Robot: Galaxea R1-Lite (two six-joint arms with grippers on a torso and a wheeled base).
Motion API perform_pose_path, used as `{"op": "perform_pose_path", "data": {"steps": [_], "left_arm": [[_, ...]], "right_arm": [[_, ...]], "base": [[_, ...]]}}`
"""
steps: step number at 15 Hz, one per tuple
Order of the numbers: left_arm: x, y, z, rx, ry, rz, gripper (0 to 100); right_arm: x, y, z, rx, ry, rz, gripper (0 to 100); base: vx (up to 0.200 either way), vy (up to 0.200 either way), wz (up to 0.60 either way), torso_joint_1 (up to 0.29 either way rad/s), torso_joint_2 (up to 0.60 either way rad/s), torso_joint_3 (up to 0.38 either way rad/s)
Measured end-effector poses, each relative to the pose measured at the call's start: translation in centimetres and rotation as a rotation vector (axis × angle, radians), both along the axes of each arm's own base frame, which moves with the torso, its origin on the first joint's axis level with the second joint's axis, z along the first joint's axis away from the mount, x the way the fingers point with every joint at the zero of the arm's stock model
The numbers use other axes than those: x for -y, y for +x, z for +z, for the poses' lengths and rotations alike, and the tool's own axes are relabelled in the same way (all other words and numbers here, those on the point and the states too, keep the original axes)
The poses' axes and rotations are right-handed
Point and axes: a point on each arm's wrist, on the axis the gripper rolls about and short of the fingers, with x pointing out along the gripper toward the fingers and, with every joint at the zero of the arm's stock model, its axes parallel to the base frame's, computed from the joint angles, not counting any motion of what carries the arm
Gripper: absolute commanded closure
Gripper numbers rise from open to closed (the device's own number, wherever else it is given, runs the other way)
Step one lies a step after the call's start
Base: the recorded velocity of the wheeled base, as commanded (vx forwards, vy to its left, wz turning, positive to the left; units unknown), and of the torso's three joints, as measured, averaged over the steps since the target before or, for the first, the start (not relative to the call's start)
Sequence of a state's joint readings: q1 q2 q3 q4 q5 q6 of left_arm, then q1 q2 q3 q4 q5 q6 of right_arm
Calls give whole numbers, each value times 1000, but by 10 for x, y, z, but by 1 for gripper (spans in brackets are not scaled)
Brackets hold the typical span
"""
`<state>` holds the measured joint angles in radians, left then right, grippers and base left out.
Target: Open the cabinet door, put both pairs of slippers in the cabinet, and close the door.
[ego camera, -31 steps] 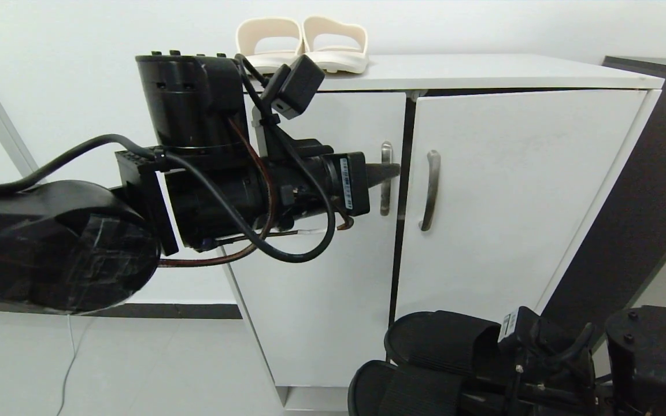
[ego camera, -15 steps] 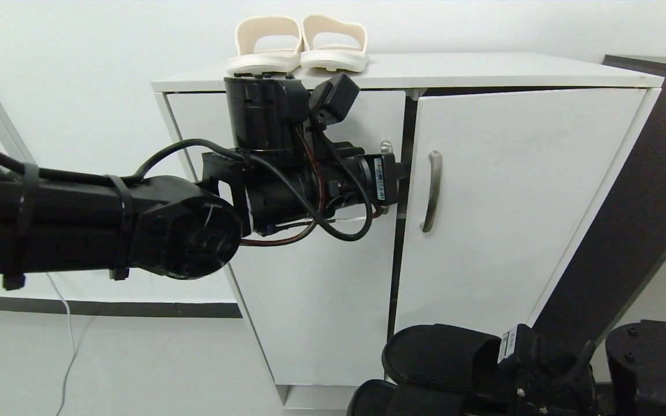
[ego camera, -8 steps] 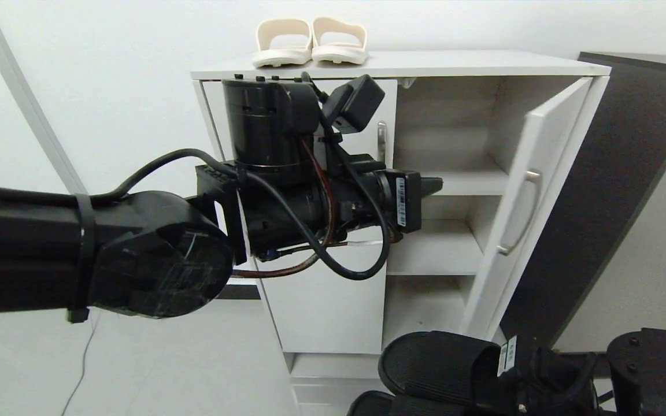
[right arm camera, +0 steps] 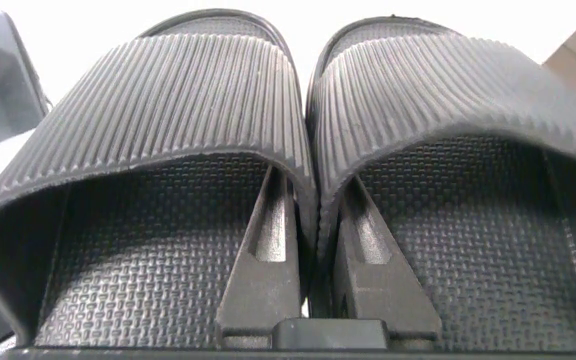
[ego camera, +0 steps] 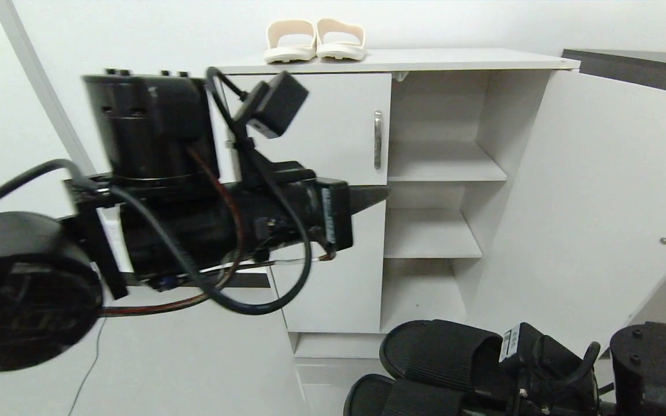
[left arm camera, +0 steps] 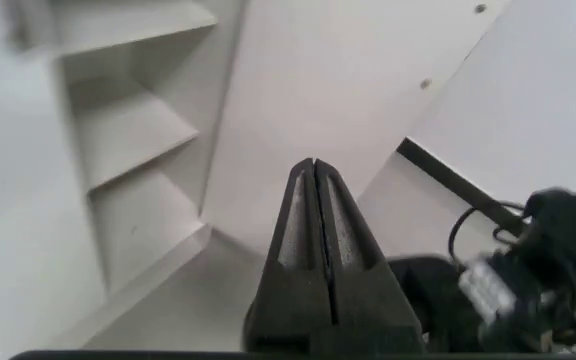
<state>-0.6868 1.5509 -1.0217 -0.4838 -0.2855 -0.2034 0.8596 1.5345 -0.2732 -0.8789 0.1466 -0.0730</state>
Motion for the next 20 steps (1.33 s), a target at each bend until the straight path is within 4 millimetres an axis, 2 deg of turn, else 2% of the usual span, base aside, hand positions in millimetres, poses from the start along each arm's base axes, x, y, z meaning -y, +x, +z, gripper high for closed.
{"op": "perform_pose_path", "data": {"steps": [4, 8, 11, 13, 15, 17, 20], "left_arm": [[-68, -58, -10, 9, -7, 89, 100], [-128, -130, -33, 26, -14, 246, 100], [-166, -183, -58, 11, 17, 396, 100], [-182, -212, -78, 26, 34, 498, 100], [-188, -233, -103, 66, 65, 623, 100], [-190, -240, -132, 116, 130, 777, 100], [-191, -236, -162, 144, 140, 967, 100]], "right_arm": [[0, 2, 0, -1, 0, -7, 100], [-3, 11, -1, 14, 19, -30, 100], [-7, 18, -3, 35, 38, -45, 100], [-7, 20, -6, 28, 29, -49, 100], [-8, 20, -7, 24, 25, -47, 100], [-8, 19, -8, 23, 21, -44, 100], [-7, 20, -8, 23, 19, -47, 100]], "base": [[0, 0, 0, 0, 0, 0], [0, 0, 0, 0, 0, 0], [0, 0, 0, 0, 0, 0], [0, 0, 0, 0, 0, 0], [0, 0, 0, 0, 0, 0], [0, 0, 0, 0, 0, 0], [0, 0, 0, 0, 0, 0]]}}
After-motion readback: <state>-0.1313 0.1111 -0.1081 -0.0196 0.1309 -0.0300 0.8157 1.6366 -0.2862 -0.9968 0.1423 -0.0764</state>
